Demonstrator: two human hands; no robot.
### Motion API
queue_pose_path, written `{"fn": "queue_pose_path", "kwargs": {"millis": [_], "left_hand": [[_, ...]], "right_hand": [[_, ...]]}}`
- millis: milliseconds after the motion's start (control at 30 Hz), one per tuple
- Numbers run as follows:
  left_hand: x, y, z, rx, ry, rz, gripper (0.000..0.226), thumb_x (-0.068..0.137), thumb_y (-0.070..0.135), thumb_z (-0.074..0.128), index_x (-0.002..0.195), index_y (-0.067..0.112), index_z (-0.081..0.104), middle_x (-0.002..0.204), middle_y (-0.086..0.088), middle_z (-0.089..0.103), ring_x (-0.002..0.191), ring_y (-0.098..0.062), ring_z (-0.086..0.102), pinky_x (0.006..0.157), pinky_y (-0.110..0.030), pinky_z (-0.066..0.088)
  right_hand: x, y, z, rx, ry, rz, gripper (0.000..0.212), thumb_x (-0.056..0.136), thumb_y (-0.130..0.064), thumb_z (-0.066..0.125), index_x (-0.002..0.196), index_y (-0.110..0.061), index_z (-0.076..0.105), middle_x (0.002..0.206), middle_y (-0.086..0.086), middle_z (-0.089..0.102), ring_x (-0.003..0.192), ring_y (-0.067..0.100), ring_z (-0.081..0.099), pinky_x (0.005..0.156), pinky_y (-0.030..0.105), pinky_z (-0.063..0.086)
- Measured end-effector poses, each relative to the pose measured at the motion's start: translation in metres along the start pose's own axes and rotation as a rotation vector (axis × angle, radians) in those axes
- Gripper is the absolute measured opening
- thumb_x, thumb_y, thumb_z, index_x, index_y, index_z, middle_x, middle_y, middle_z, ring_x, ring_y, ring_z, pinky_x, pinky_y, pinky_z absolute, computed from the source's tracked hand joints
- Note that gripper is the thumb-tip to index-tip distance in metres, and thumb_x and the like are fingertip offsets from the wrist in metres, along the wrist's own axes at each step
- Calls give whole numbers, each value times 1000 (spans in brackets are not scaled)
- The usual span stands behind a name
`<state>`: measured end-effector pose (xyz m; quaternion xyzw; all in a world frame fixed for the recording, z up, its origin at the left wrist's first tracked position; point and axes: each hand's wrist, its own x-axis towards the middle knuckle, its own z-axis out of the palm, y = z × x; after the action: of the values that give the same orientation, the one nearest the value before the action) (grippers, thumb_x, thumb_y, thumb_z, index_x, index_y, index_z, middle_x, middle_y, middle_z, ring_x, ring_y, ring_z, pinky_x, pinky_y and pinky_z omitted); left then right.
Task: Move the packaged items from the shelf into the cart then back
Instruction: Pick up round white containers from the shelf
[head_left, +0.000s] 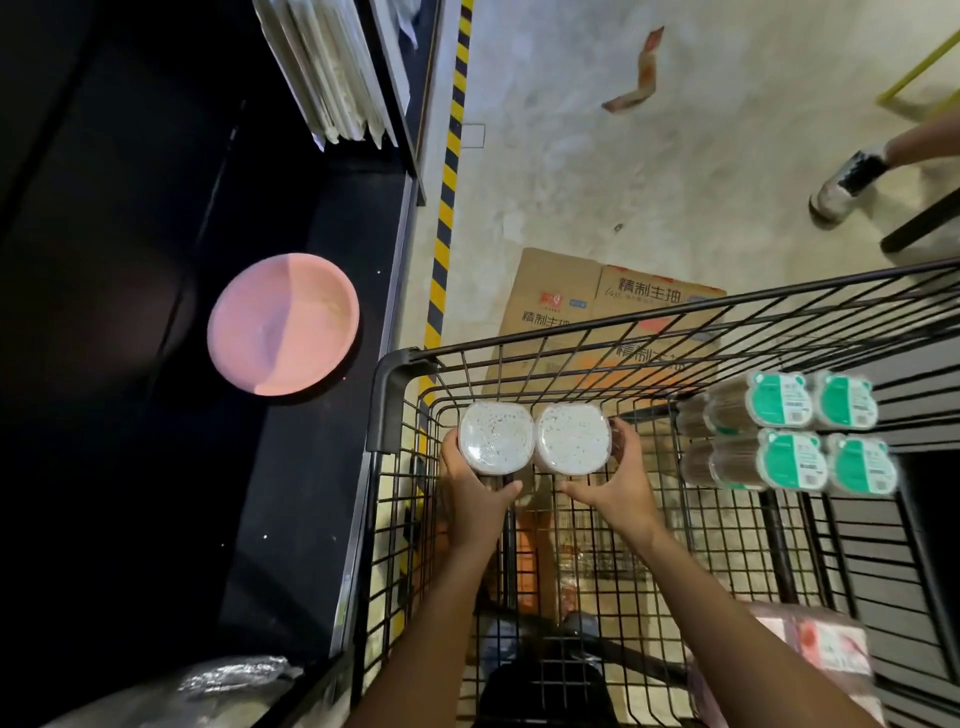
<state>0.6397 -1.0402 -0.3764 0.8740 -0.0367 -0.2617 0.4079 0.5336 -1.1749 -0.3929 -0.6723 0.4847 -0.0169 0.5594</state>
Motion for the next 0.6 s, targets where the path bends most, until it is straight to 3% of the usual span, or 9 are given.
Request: {"fn": "queue_pose_path", "kwargs": {"millis": [100,233,333,433,533,600], "left_hand": [[-22,12,-7,5,-4,-38,97,64,4,83,144,13,28,142,-6,38,130,-23,41,103,-30,39],[-64,39,-26,-3,-8,10,77,84,11,69,146,8,24,149,-9,30,138,-23,31,103,-18,22],[-93,59,-50,0,-19,26,64,93,18,57,148,11,25,152,-5,30,137,-18,33,100,-8,18],[-119,72,-76,8,14,159,54,96,17,52,146,11,33,150,-4,35,135,-10,33,90,9,16],[-152,83,-103,-3,90,259,49,98,21,49,145,14,35,150,0,36,131,1,27,106,-7,19],[-176,87,-119,-2,158,313,47,99,23,47,144,16,37,150,0,36,135,-3,28,113,-19,20]], "right_hand": [[-20,-7,-6,-65,67,43,88,70,-8,82,142,-13,32,139,2,45,132,18,40,110,31,33],[-64,-44,-15,-145,98,-66,61,85,-12,67,140,-14,41,146,3,41,137,21,36,112,37,31],[-102,-78,-23,-175,39,-208,49,93,-15,59,140,-15,43,148,2,39,137,18,34,106,27,24],[-138,-109,-26,-204,-27,-359,42,96,-22,54,136,-15,47,148,3,40,137,16,33,114,35,27],[-170,-133,-29,-223,-96,-477,42,96,-25,54,136,-13,49,147,4,42,137,18,34,115,42,29],[-194,-145,-33,-231,-134,-552,42,96,-24,53,136,-13,48,147,4,41,138,18,33,115,40,27]]}}
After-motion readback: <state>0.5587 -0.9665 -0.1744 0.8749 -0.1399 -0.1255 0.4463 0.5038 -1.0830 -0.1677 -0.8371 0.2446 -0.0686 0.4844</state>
